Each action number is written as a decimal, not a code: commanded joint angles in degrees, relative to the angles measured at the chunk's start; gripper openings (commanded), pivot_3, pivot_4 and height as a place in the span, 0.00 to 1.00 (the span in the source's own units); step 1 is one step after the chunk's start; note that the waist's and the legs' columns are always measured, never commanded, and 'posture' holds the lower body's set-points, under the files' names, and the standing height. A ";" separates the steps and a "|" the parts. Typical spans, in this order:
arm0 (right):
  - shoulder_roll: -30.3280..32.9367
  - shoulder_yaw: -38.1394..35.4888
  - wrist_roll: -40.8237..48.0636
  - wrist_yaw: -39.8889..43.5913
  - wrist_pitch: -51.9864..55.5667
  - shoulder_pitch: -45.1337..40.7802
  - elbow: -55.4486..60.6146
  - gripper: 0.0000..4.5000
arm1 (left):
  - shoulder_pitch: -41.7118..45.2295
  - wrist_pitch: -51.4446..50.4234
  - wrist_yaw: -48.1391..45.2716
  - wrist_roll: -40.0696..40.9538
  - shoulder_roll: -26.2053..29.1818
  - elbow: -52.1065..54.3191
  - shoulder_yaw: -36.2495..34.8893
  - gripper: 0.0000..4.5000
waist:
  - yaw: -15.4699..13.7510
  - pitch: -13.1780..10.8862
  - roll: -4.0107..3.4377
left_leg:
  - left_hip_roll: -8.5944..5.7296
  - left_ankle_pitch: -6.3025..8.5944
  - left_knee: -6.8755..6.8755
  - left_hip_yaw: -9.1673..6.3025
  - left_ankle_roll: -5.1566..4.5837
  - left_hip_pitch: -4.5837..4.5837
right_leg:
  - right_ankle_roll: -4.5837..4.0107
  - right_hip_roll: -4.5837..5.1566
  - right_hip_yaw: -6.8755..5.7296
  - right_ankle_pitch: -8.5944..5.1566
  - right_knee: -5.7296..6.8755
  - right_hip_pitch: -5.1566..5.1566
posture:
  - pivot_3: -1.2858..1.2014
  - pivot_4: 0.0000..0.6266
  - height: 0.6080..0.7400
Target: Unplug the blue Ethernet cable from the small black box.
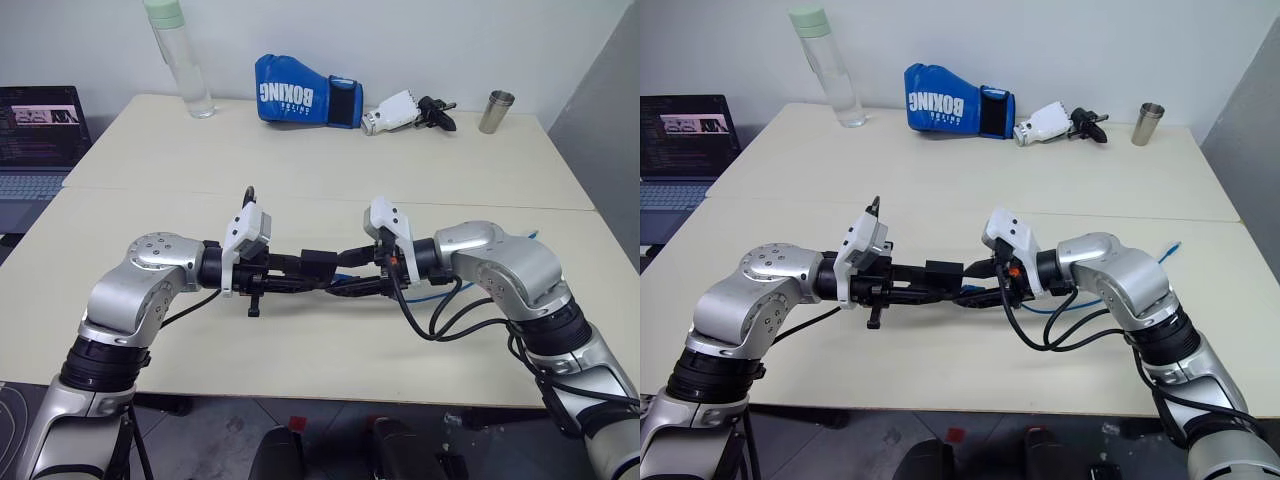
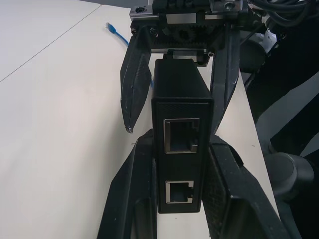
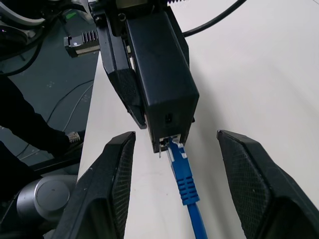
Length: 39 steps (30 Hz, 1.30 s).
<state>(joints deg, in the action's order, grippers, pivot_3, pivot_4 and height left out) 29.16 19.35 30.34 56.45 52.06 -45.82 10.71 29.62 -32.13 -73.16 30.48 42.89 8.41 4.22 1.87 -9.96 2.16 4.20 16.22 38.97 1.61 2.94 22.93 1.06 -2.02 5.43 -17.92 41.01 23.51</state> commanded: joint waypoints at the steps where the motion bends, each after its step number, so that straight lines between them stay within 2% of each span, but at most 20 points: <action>1: 1.07 0.00 -0.43 2.61 -0.95 -1.62 -0.02 0.61 | 0.55 0.17 -0.07 0.61 0.83 1.75 -1.16 0.17 | 0.01 0.00 0.00 | 0.00 0.00 0.00 0.00 0.00 0.00 | 0.00 0.00 0.00 0.00 0.00 0.00 | 0.52 0.24 1.00; 17: 0.78 0.56 -3.78 5.50 -3.83 -2.45 -3.01 0.61 | -0.11 0.52 -0.29 0.56 0.97 2.03 -1.25 0.17 | 0.01 -0.01 -0.01 | 0.00 0.00 -0.01 0.00 0.00 0.00 | 0.00 -0.01 0.01 0.00 -0.01 0.01 | 0.52 0.24 1.00; 21: 0.57 0.47 -3.81 6.01 -3.86 -2.81 -3.56 0.46 | -0.11 0.76 -0.47 0.37 1.05 2.00 -1.08 0.17 | 0.01 -0.01 -0.01 | 0.00 0.00 -0.01 0.00 0.00 0.00 | 0.00 -0.01 0.01 0.00 -0.01 0.01 | 0.52 0.24 1.00; 30: 0.70 0.72 -3.91 7.47 -3.42 -3.15 -3.74 0.03 | -0.50 1.22 -0.65 0.31 0.94 2.28 -0.77 0.17 | 0.01 -0.01 -0.02 | 0.00 0.00 -0.02 0.00 0.00 0.00 | 0.00 -0.01 0.01 0.00 -0.01 0.01 | 0.52 0.24 1.00; 31: 0.86 0.84 -3.98 7.88 -3.41 -3.21 -3.82 0.00 | -0.68 1.46 -0.90 0.24 1.04 2.17 -0.75 0.17 | 0.01 -0.01 -0.01 | 0.00 0.00 -0.02 0.00 0.00 0.00 | 0.00 -0.01 0.01 0.00 -0.01 0.01 | 0.52 0.24 1.00; 39: 3.64 1.98 -5.49 11.81 -4.97 -2.29 -5.47 0.00 | -1.90 2.49 -2.36 0.08 1.84 2.34 -0.80 0.17 | 0.01 -0.02 -0.03 | 0.00 0.00 -0.02 0.00 0.00 0.00 | 0.00 -0.01 0.02 0.00 -0.02 0.02 | 0.52 0.24 1.00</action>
<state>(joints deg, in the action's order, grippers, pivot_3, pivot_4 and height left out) 30.76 22.29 25.89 66.80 48.78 -47.85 6.24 28.04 -30.55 -74.60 30.44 43.28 9.25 4.25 1.87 -9.98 2.13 4.20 16.22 38.95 1.61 2.94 22.93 1.06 -2.03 5.45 -17.92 40.99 23.54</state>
